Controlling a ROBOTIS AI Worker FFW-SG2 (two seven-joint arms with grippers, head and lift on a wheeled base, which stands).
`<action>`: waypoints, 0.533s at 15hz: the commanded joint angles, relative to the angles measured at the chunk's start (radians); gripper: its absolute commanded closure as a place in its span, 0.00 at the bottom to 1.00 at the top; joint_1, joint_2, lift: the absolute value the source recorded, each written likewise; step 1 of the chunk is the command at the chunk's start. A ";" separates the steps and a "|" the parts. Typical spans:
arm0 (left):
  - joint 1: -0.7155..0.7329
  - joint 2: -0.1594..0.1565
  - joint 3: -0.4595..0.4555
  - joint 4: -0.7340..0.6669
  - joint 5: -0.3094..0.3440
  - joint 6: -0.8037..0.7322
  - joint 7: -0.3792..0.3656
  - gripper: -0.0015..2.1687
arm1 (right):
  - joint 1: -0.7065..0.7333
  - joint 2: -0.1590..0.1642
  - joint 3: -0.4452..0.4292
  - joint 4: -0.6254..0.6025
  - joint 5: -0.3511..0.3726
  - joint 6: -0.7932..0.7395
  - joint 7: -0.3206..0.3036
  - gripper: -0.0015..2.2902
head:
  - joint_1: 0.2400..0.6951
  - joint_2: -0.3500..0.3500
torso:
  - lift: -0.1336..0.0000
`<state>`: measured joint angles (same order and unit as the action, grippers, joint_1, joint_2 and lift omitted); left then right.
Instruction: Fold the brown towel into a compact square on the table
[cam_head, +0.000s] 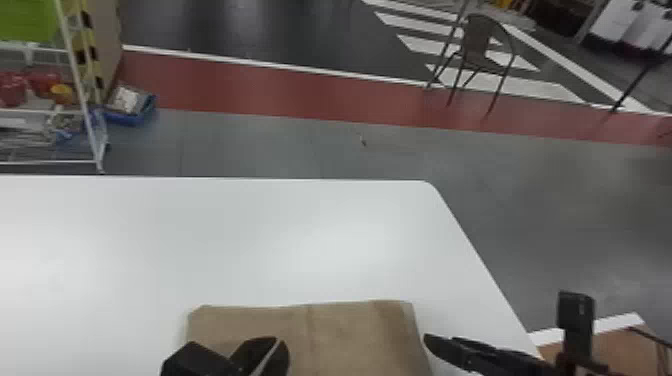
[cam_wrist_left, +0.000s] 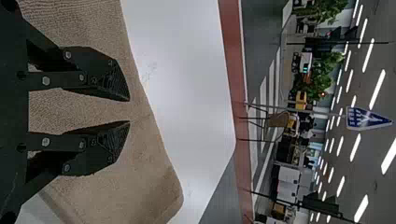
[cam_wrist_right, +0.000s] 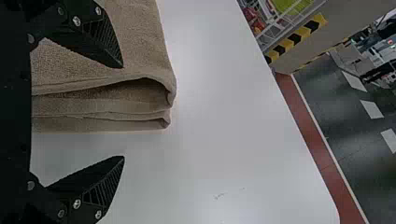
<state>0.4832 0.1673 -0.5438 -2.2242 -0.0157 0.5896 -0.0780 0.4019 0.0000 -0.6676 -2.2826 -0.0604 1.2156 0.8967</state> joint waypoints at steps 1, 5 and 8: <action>-0.005 0.003 0.012 0.034 0.000 -0.026 0.007 0.93 | 0.000 0.001 0.002 0.003 -0.003 -0.001 0.004 0.10 | 1.00 0.00 | 0.08; -0.008 0.000 0.033 0.067 -0.043 -0.029 0.015 0.93 | 0.000 0.001 0.020 0.006 0.008 -0.001 0.004 0.10 | 1.00 0.00 | 0.08; -0.020 -0.005 0.030 0.100 -0.069 -0.026 0.026 0.93 | 0.000 0.001 0.046 0.006 0.016 0.017 0.004 0.09 | 1.00 0.00 | 0.08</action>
<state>0.4689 0.1649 -0.5115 -2.1397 -0.0716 0.5629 -0.0562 0.4019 0.0000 -0.6331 -2.2753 -0.0483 1.2218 0.9004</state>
